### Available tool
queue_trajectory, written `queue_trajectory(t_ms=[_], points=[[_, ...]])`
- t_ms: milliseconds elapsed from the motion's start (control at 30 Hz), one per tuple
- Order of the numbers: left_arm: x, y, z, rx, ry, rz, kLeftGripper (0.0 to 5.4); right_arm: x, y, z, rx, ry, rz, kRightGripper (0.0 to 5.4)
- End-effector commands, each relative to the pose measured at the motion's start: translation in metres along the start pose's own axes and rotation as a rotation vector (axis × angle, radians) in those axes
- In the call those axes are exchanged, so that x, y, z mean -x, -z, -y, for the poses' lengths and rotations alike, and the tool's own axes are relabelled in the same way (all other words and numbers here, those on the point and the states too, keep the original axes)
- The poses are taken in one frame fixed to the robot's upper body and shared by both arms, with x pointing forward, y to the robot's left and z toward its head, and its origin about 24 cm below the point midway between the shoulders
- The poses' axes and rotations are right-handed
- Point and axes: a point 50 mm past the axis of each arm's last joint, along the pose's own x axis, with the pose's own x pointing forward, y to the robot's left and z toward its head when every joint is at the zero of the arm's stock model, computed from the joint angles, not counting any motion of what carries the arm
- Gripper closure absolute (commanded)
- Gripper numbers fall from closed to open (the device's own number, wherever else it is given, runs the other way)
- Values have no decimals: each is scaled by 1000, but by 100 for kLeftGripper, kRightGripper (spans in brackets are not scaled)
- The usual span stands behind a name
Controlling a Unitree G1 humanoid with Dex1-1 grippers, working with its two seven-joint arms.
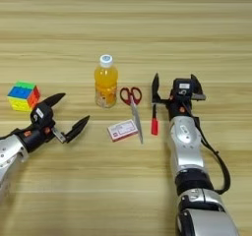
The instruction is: Move the objects on the table
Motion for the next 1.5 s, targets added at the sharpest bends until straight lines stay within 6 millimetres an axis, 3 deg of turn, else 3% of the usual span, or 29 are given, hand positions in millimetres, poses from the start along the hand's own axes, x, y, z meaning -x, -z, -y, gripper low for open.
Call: queue_trajectory(t_ms=[33,533,867,1500], points=[[-1,-2,2,-20,39,-7,2,-4,-3,-2,-5,-1,2,0],[-18,2,16,-17,121,-28,2,-3,-3,-2,-6,0,4,0],[-31,-6,19,-35,180,-19,2,-3,-4,-2,-6,2,5,0],[-47,4,39,-7,296,-71,2,-2,-4,-2,-8,4,4,0]])
